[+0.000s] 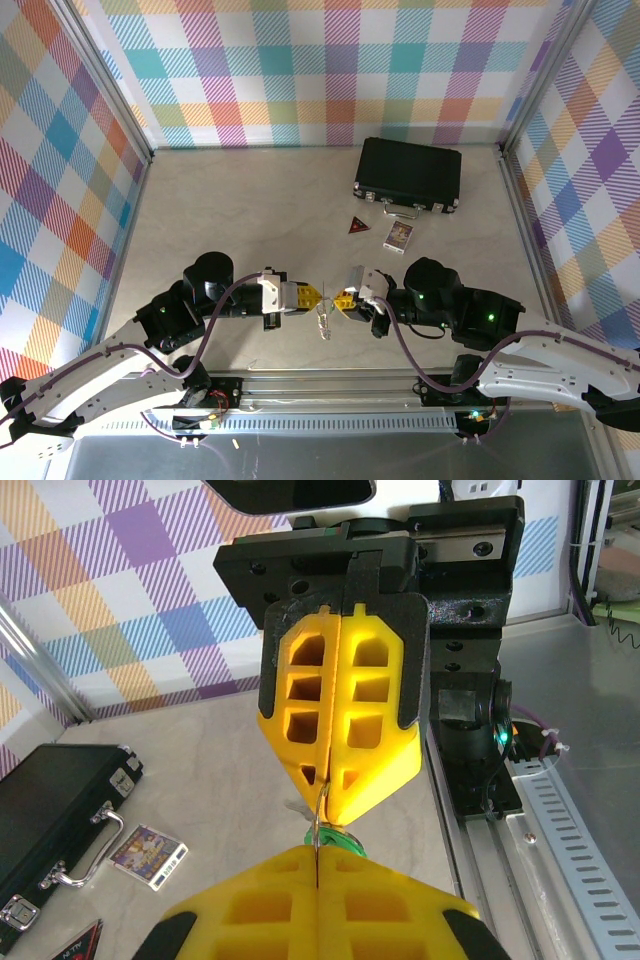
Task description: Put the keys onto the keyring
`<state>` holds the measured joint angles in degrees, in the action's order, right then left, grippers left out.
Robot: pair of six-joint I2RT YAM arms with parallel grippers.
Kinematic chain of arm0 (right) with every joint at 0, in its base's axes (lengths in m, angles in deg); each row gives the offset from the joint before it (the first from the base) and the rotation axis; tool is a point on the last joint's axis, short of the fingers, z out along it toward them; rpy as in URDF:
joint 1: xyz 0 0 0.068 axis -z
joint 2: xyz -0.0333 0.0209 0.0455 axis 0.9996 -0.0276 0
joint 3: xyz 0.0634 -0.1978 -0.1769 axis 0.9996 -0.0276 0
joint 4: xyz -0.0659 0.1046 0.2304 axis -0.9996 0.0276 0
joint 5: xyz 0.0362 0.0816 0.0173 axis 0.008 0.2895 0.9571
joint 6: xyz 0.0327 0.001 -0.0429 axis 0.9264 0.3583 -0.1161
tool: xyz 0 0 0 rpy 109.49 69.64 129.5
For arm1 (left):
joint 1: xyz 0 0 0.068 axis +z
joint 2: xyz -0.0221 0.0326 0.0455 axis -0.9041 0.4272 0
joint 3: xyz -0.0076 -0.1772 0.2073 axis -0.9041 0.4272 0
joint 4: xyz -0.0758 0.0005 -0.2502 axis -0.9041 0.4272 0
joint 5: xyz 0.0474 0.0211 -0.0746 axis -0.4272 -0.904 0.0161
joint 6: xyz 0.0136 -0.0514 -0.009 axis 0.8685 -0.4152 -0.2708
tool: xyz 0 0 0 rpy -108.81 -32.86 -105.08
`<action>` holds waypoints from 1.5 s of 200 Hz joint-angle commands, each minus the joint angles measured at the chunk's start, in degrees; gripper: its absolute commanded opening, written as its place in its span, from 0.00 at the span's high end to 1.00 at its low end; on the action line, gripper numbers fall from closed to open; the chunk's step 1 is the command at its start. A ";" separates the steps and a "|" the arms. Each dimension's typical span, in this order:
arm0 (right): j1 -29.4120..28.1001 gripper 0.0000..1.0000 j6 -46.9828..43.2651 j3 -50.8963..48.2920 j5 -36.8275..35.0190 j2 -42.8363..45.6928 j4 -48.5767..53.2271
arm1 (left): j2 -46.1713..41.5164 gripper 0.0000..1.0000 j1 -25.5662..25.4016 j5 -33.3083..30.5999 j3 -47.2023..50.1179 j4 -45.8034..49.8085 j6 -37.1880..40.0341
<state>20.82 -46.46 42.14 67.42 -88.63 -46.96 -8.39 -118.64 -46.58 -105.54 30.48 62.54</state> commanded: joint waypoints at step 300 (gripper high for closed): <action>-0.43 1.00 2.54 1.08 1.85 -0.04 -5.48 | -0.55 1.00 -0.91 -0.06 -0.67 -0.53 -0.14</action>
<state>20.82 -44.84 42.14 68.30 -89.13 -47.70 -8.90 -119.01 -46.95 -105.54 30.52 62.56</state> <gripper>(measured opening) 0.056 0.063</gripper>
